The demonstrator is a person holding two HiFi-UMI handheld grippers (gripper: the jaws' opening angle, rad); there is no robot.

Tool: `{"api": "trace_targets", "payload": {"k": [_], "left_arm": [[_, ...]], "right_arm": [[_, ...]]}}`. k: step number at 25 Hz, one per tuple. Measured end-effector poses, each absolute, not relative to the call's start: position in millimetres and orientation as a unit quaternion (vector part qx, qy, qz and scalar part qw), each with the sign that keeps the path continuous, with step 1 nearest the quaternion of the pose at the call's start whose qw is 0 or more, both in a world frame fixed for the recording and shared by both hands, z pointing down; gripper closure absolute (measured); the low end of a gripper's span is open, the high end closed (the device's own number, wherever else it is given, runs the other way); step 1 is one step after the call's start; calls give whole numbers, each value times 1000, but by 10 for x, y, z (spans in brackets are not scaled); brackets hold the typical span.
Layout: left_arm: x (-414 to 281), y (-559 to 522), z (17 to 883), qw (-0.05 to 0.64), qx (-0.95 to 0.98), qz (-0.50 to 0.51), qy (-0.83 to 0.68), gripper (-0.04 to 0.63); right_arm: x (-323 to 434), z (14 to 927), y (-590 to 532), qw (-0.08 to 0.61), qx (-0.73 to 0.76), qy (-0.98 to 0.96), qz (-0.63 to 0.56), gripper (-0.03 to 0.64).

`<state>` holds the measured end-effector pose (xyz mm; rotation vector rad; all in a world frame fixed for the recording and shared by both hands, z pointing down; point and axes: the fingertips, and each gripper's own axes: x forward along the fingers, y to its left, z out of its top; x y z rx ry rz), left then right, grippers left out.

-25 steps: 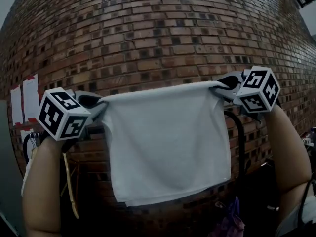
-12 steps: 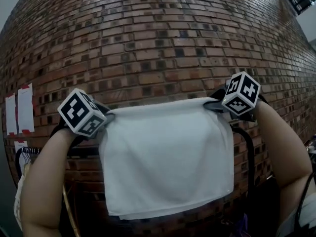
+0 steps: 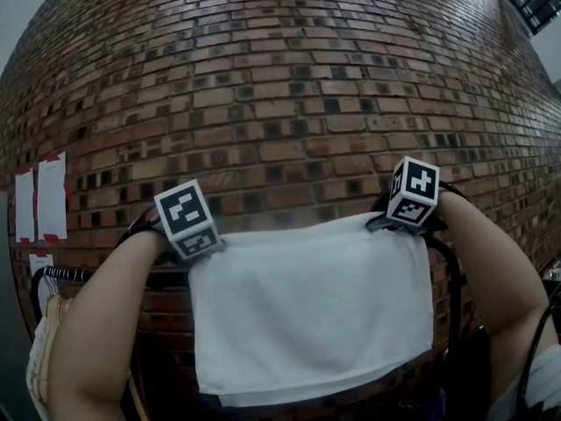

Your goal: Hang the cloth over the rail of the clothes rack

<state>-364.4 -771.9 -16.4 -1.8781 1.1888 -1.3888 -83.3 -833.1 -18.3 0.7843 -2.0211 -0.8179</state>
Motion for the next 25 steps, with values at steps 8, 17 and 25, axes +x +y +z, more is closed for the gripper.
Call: {"api": "trace_targets", "payload": {"k": [8, 17, 25], "left_arm": [[-3597, -7775, 96, 225, -687, -571, 389, 575], [-3548, -7750, 206, 217, -697, -585, 355, 555], [-3592, -7772, 153, 228, -682, -582, 378, 408]], "right_arm": [[-854, 35, -8351, 450, 283, -791, -303, 583], [-851, 209, -8294, 484, 259, -783, -293, 561], [-822, 162, -8321, 482, 282, -772, -303, 462]]}}
